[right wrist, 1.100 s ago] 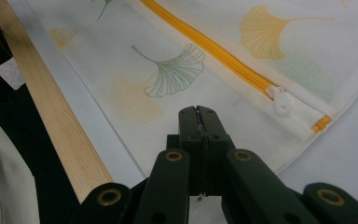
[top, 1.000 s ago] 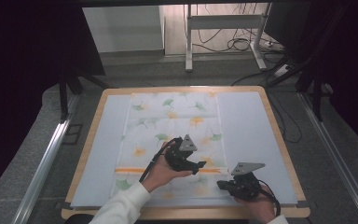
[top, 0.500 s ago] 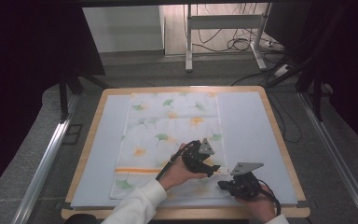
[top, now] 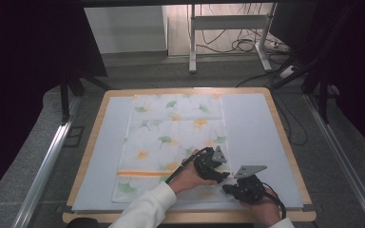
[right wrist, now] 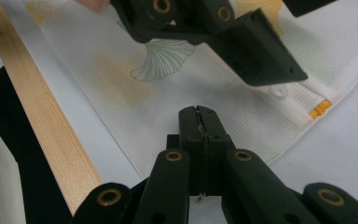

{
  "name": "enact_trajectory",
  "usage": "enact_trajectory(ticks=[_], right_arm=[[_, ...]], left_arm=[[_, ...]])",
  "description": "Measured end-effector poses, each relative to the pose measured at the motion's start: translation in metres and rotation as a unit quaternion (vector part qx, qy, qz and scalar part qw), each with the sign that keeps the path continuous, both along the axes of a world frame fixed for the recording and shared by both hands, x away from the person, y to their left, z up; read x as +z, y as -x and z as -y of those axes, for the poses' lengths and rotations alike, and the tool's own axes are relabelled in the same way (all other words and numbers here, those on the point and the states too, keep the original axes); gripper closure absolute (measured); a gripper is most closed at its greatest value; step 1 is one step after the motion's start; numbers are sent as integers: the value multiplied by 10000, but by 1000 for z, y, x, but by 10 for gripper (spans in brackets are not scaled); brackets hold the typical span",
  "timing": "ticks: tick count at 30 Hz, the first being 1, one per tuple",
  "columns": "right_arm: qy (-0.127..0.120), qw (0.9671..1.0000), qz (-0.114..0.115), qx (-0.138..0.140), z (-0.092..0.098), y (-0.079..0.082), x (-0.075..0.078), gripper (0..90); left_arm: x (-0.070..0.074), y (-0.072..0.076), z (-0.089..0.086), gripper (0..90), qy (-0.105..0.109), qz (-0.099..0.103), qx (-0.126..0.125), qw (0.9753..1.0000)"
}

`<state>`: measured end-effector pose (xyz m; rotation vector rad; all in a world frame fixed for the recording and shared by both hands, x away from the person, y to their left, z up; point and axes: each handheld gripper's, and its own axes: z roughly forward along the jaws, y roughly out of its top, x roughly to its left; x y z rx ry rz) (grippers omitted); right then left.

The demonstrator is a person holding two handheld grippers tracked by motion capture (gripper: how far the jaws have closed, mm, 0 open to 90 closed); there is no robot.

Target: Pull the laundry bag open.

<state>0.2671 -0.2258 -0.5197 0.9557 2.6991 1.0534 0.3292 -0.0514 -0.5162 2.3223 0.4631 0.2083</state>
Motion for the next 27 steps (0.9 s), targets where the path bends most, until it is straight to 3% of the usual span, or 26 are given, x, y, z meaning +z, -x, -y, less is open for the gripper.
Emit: enact_trajectory(ticks=[6,10,13,17,24,27], right_arm=[[-7,10000,-7,-7,0,0,0,893],[-10,10000,-16,-8,0,-1,0,892],[-20,10000,-47,-21,1,-1,0,893],[-13,10000,-50,-25,0,-1,0,892],[-14,10000,-29,-20,1,-2,0,893],[-12,10000,-24,-23,1,-2,0,893]], left_arm=[[-2,1,5,444,16,-79,-63,9999],[-5,-2,10,490,-147,-187,-48,9997],[-4,-3,14,530,-138,-220,-110,9996],[-2,-4,18,628,-235,-328,-240,9989],[-2,-9,13,794,-128,-438,-64,9989],[-2,-8,14,803,-123,-446,-26,9989]])
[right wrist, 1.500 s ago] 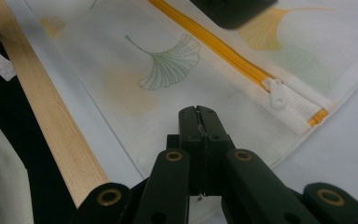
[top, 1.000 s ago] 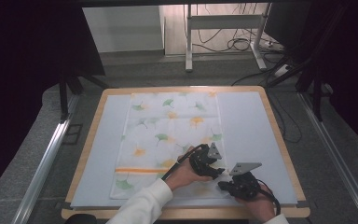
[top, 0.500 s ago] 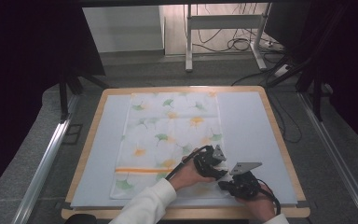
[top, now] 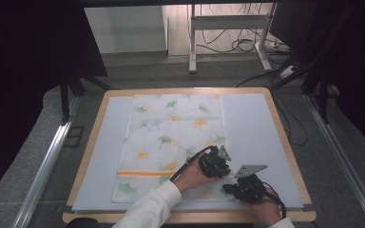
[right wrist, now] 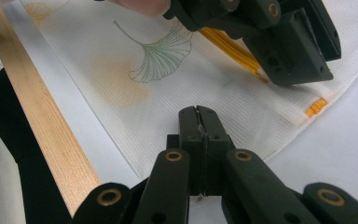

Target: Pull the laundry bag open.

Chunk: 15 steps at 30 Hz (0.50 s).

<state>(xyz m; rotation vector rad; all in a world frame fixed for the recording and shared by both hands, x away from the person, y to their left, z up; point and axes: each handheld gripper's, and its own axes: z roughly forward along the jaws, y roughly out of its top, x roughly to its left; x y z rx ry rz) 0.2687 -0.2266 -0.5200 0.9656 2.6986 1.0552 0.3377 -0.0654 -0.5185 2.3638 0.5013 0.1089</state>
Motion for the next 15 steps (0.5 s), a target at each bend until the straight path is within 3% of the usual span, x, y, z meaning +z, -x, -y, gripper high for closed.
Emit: enact_trajectory(ticks=[6,15], right_arm=[[0,10000,8,16,0,-1,0,892],[-9,10000,-4,-2,1,-2,0,893]], left_arm=[[1,6,4,842,-89,131,-25,9999],[1,7,1,850,-71,135,-95,9998]])
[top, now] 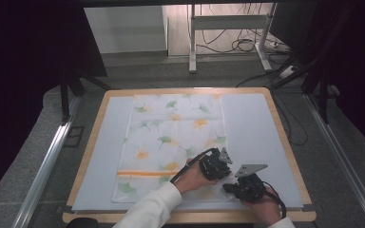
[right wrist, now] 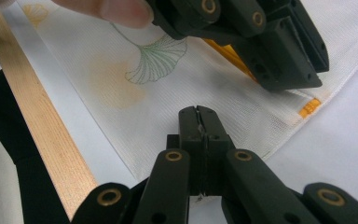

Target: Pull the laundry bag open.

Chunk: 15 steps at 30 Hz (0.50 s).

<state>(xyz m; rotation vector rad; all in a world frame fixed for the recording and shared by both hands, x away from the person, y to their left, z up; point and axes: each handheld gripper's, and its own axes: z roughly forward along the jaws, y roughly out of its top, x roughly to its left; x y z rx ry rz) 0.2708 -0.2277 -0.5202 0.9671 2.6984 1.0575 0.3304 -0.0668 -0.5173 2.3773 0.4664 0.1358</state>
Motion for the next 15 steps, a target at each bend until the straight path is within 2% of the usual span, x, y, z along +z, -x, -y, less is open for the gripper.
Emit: enact_trajectory(ticks=[8,12,15], right_arm=[[-9,10000,-4,-4,0,0,0,893],[-15,10000,-30,-13,0,0,0,893],[-12,10000,-32,-18,1,-1,0,894]], left_arm=[[-1,1,-1,850,42,95,7,9999],[-2,0,-2,850,125,0,62,9999],[-1,-1,-4,850,78,-26,43,10000]])
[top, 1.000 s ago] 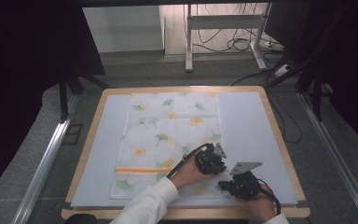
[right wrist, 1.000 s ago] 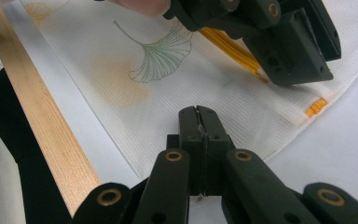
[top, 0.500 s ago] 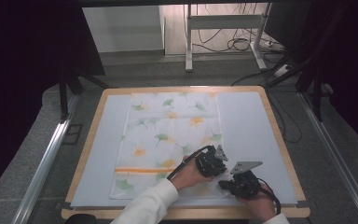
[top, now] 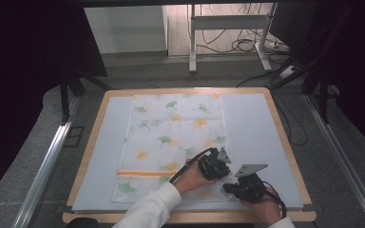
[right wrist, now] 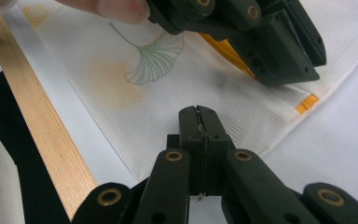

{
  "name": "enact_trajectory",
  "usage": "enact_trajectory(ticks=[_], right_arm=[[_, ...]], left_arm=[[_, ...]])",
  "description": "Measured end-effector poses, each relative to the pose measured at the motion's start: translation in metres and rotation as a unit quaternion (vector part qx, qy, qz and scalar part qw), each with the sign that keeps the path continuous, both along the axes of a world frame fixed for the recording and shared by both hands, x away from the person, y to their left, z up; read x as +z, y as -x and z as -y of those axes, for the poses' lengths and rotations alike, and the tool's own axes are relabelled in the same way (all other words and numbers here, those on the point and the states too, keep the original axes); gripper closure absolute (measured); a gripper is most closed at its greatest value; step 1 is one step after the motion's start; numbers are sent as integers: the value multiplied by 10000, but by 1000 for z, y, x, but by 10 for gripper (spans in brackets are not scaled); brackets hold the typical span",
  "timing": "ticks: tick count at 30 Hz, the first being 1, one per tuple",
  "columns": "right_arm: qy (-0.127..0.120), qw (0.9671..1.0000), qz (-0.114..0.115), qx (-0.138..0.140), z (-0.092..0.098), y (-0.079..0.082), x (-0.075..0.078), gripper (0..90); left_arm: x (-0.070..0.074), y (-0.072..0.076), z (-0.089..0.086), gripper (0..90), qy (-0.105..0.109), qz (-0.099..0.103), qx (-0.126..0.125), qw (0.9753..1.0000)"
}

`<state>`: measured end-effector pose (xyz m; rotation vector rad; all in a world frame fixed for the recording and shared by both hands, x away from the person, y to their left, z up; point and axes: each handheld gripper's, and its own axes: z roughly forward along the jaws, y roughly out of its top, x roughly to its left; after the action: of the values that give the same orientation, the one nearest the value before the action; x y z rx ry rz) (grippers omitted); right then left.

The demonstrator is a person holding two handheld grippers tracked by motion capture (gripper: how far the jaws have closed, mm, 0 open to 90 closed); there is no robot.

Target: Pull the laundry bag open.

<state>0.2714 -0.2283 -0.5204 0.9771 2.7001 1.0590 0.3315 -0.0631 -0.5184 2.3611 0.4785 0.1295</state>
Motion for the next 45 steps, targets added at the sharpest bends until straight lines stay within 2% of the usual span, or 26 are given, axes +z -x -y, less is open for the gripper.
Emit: enact_trajectory(ticks=[10,18,21,25,33,37,45], right_arm=[[-29,10000,-42,-37,1,-1,0,894],[-29,9988,93,-490,8,-13,0,894],[-124,9978,-50,-648,10,-17,-1,896],[-268,9962,-252,-794,14,-19,-2,899],[-296,9954,-362,-842,15,-20,-2,900],[-288,9954,-349,-841,14,-20,-2,900],[-260,9959,-308,-810,14,-19,-2,899]], left_arm=[[-1,-1,-2,850,43,12,-35,10000],[-1,0,2,851,63,58,-55,9999],[0,0,1,853,-108,140,-102,9998],[0,1,2,854,-164,170,-86,9997],[0,0,-2,860,-167,89,-106,9998],[-1,0,-5,900,-137,63,-128,9998],[-1,1,-7,900,-110,-27,-134,9998]])
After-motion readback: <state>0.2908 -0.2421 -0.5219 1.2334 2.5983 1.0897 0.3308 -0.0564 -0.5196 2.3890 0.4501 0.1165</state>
